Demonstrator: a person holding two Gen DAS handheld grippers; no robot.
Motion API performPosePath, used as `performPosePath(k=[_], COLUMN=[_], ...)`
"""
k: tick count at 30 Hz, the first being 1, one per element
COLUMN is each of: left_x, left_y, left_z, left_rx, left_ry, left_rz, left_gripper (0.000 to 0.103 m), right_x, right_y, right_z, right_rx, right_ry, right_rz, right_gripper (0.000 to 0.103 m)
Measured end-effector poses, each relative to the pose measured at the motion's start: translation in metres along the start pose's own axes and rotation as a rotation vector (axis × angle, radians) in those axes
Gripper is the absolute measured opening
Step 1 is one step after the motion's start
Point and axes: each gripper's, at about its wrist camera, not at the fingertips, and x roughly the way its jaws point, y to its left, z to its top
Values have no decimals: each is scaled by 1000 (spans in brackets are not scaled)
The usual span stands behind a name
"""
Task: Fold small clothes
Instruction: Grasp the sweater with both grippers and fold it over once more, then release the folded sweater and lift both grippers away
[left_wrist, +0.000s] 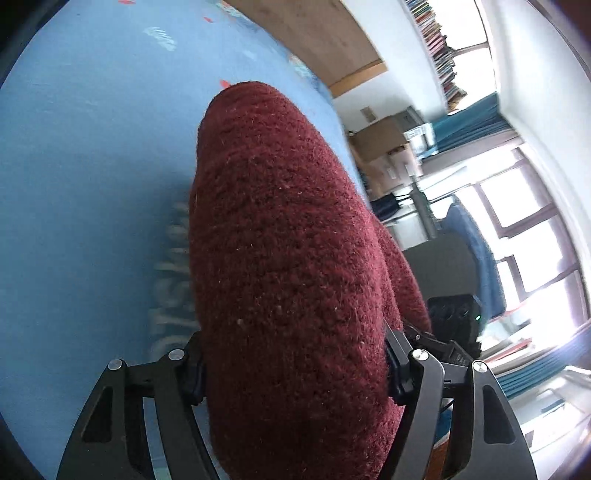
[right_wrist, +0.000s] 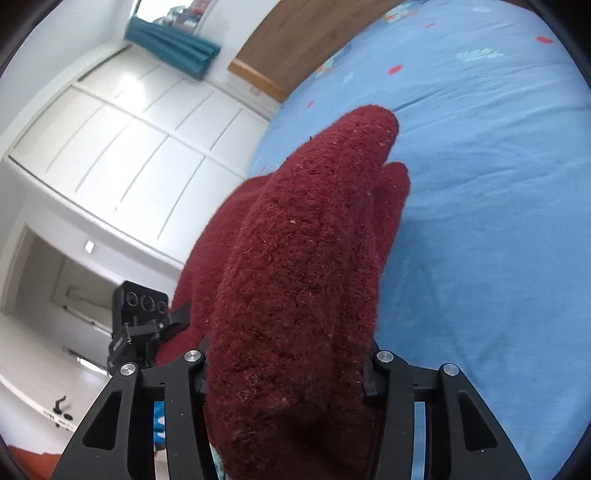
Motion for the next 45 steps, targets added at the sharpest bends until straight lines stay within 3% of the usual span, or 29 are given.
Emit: performPosePath(k=[4,8,11,15,21,27,35,41,44,45], left_x=[3,-17,-26,-20,-22,-18,-51,-80,-94,-91], left_y=[26,21,8,1,4,-38,-75,-87,-95,-96], left_z=[-17,-26,-40,-71,-86,-106,-167,-216,-242,-237], left_rx=[21,72,159,236,207,254,324,345,352,354], left_ry=[75,49,67,86,46,15,-61,-120,-162,-172], left_rz=[190,203,265,356,407,478,586,665,697,705], left_gripper=[76,79,80,81,84,84,84,84,88,91], right_x=[45,27,0,-2,4,-21,-65,-91,-102,-106], right_y=[-14,-15,-19,-25,-8,15,47,84,111,122], right_z=[-13,-21,-22,-29,-39,-66,-114,-152,-172,-180], right_rx=[26,54,59,55,19,3,-20,-45,-83,-101], right_ry=[125,90,50,85,81,59,22,-39,-75,-91], right_rz=[-135,-130,-169,-277,-404,-539,-613,-616,-621,-626], right_gripper=[57,61,61,66,69,69,70,70,71,71])
